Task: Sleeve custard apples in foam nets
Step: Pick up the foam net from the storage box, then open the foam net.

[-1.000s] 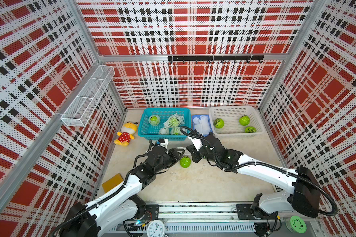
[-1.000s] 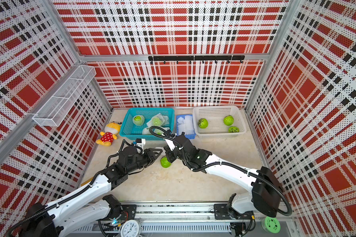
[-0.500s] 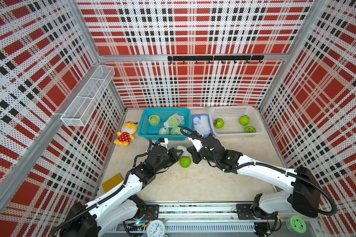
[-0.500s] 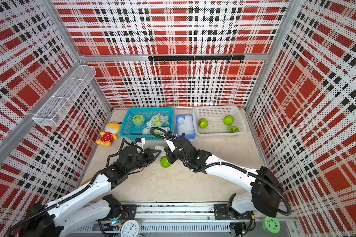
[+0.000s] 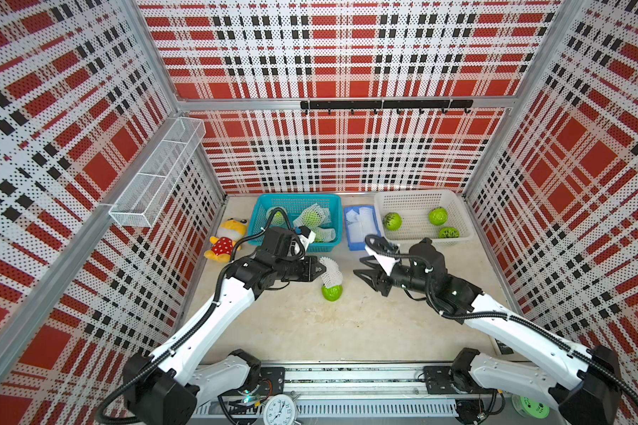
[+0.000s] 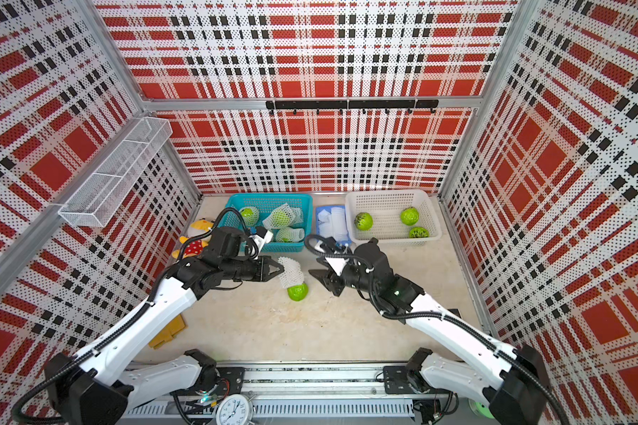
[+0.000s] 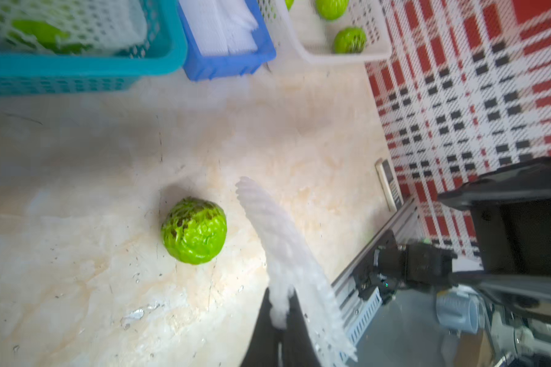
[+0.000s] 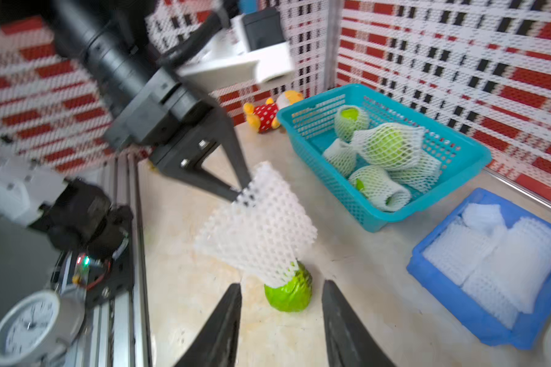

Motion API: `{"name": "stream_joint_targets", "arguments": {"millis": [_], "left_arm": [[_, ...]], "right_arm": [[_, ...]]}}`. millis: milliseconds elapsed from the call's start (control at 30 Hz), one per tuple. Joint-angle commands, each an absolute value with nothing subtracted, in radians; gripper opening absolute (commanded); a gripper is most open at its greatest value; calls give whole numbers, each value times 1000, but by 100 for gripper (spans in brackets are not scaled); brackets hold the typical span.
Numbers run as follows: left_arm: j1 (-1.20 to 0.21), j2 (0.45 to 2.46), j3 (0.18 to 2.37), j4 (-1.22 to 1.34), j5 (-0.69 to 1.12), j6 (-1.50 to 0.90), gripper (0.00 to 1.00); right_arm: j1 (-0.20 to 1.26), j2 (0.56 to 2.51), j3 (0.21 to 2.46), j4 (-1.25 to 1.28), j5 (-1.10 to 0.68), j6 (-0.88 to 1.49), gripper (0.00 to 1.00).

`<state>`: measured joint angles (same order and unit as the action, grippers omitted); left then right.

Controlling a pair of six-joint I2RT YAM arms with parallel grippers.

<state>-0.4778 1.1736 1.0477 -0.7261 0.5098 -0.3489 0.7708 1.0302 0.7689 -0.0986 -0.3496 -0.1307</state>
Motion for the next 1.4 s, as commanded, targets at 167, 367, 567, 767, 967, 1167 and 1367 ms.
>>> {"name": "stream_joint_targets", "arguments": {"millis": [167, 367, 567, 767, 967, 1167, 1367], "left_arm": [[-532, 1286, 1191, -1029, 452, -48, 0], [-553, 1323, 1228, -1007, 490, -46, 0], [-558, 1342, 1233, -999, 500, -50, 0], [-555, 1335, 1219, -973, 485, -73, 0], [-554, 1336, 1212, -948, 487, -90, 0], [-545, 1321, 1200, -937, 495, -101, 0], [-513, 1297, 1177, -910, 539, -118, 0]], "right_arm": [[771, 1056, 638, 25, -478, -513, 52], [781, 1281, 662, 236, -567, -462, 58], [807, 1434, 697, 410, -538, -424, 52], [823, 1473, 701, 484, -507, -387, 37], [839, 1488, 693, 505, -477, -369, 17], [839, 1473, 671, 528, -454, -360, 7], [838, 1430, 641, 539, -448, -372, 42]]}}
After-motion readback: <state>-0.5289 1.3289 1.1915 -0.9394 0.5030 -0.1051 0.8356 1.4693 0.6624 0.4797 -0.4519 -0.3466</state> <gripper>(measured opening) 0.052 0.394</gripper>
